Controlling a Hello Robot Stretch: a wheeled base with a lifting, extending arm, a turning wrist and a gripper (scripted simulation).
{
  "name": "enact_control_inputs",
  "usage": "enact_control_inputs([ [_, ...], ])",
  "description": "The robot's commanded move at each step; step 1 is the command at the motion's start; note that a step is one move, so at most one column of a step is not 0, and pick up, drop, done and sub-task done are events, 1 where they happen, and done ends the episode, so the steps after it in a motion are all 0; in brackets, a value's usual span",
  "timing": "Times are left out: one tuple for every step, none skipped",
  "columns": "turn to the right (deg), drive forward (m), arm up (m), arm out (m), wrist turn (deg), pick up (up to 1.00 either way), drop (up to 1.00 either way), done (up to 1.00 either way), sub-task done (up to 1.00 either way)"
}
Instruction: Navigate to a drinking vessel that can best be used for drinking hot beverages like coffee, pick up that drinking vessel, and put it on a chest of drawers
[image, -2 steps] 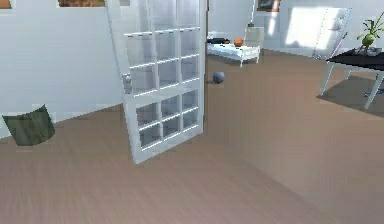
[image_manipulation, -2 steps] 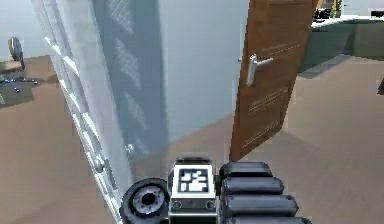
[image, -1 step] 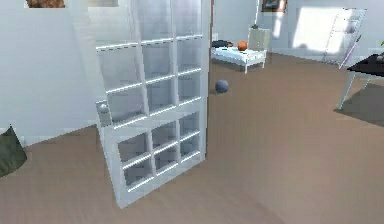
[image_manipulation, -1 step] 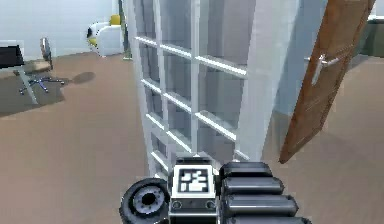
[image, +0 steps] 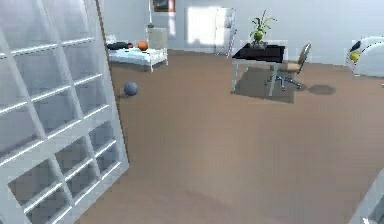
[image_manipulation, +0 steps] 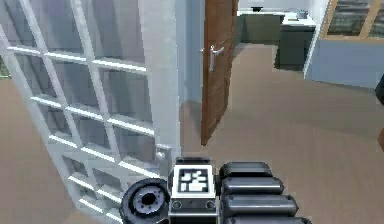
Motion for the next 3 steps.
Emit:
enact_control_inputs([
  [0.0, 1.00, 0.00, 0.00, 0.0, 0.00, 0.00, 0.00, 0.00],
  [0.0, 1.00, 0.00, 0.00, 0.0, 0.00, 0.00, 0.00, 0.00],
  [3.0, 0.00, 0.00, 0.00, 0.0, 0.00, 0.00, 0.00, 0.00],
])
